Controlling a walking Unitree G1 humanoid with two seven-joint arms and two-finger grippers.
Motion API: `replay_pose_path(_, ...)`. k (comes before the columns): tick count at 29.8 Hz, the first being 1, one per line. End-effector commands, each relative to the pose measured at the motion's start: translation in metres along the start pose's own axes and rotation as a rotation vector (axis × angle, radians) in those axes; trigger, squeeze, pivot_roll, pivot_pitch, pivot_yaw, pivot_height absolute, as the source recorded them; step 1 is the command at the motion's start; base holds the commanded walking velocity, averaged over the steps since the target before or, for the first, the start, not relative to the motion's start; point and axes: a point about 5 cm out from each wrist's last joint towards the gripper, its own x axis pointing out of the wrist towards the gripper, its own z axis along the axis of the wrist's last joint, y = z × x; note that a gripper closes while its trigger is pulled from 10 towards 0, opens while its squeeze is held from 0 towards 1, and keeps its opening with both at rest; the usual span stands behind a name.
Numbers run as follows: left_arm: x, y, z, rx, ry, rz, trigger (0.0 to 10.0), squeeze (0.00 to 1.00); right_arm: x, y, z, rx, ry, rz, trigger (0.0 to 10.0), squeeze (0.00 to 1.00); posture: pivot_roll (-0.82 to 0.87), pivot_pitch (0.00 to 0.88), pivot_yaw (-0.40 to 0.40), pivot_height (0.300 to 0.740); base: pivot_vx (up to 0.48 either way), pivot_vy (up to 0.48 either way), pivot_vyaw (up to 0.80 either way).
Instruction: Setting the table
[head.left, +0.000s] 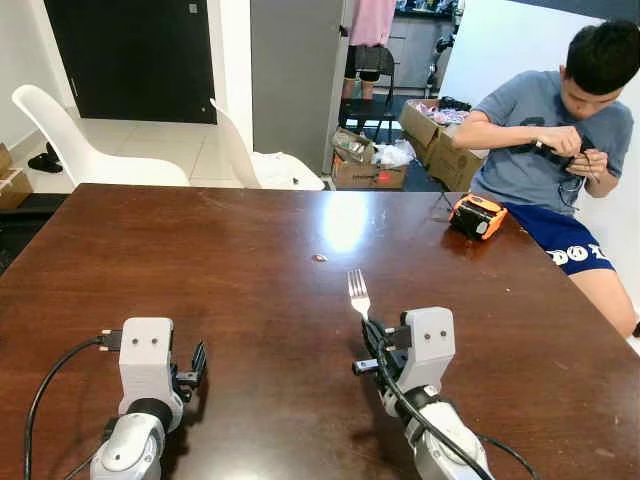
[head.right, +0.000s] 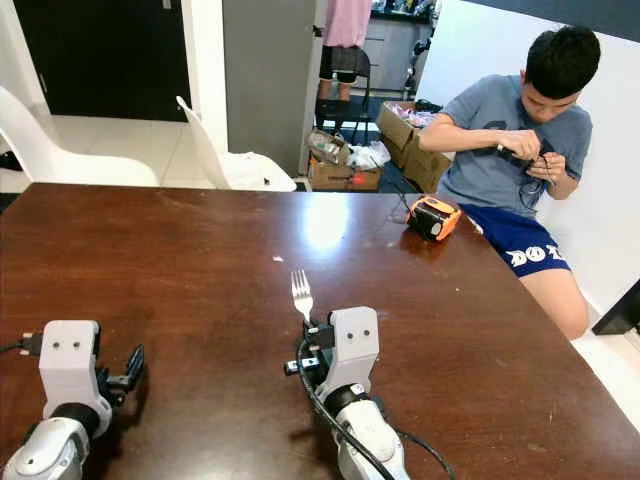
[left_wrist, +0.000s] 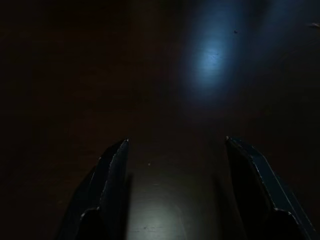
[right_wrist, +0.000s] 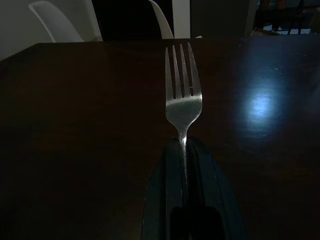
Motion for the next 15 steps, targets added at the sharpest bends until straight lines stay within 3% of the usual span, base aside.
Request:
replay_pose_path(1,-0.001,-0.0023,-0.0065,-0.004,0.02,-0.002,10.0,0.0,-0.0014,-0.0012,-0.0038,0.013,0.009,-0.009,10.0,0.0,0.03,0.116,0.031,0.74,0.0,0.0,0.0)
replay_pose_path(6,-0.0008,-0.0024,-0.0072,-0.003,0.017,-0.005,10.0,0.0,-0.0005,-0.0009,-0.0038,0.014,0.007,-0.009,10.0,0.0,0.03,0.117,0.033,0.74,-0.052,0.0,0.0)
replay_pose_path(15,-0.0017,-0.0013,-0.0063,0.003,0.013,-0.001,10.0,0.0,0.0003,0.0011,-0.0048,0.02,0.008,-0.005,10.0,0.0,0.04,0.122,0.034,0.74,-0.405,0.0,0.0)
